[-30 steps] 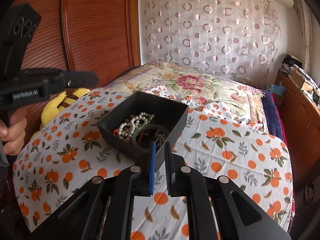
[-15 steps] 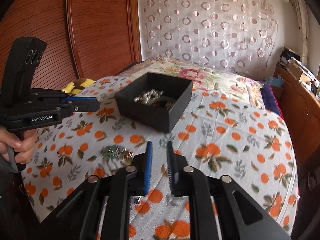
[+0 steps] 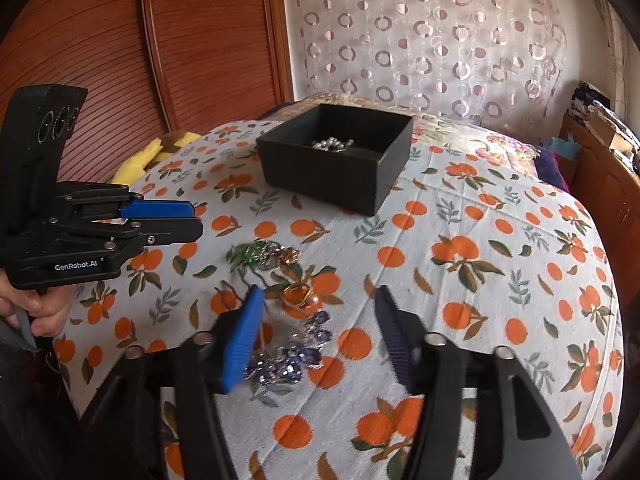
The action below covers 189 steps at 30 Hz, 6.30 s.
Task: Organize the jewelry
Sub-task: 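Withdraw both grippers from the box and move them toward the remaining jewelry, then grasp the green-gem brooch with the left gripper while the right gripper grasps the purple-crystal hair comb, then carry the green brooch and purple hair comb over the black box, then open both grippers to drop the brooch and hair comb into the box, then grasp the gold flower earring on the cover with the left gripper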
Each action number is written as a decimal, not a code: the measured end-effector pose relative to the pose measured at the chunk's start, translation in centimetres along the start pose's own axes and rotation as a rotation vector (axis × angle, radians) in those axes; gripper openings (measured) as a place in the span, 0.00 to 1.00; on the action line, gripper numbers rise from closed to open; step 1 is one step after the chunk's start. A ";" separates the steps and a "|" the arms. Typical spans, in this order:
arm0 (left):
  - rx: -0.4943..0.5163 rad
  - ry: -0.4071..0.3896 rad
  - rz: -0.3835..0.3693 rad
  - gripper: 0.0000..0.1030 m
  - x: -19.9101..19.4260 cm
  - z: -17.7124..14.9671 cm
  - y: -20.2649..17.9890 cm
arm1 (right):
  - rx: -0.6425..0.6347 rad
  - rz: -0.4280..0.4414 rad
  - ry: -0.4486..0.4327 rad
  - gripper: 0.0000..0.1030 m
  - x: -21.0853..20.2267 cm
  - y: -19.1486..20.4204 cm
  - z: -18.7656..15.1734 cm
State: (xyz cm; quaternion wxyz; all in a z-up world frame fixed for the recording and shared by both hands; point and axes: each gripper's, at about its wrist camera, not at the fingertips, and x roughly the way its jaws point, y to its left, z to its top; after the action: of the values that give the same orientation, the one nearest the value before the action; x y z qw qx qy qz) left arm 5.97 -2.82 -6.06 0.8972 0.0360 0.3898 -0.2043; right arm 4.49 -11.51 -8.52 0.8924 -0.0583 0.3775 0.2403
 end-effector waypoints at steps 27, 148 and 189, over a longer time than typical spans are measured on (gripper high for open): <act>-0.031 0.039 -0.024 0.28 1.9 0.0 0.3 | -0.120 -0.007 0.125 0.58 1.7 1.3 -1.4; 0.054 -0.130 0.077 0.14 4.0 15.5 3.5 | -0.065 -0.049 -0.024 0.60 5.8 -6.8 13.5; 0.062 -0.123 0.112 0.52 0.8 8.9 0.1 | -0.014 -0.076 -0.037 0.60 -0.5 -4.5 5.2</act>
State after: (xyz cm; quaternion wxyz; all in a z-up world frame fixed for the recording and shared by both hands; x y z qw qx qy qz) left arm 12.61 -5.03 -0.48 0.9279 0.0730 0.3250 -0.1676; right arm 9.70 -14.19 -4.80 0.9073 -0.0746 0.3567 0.2100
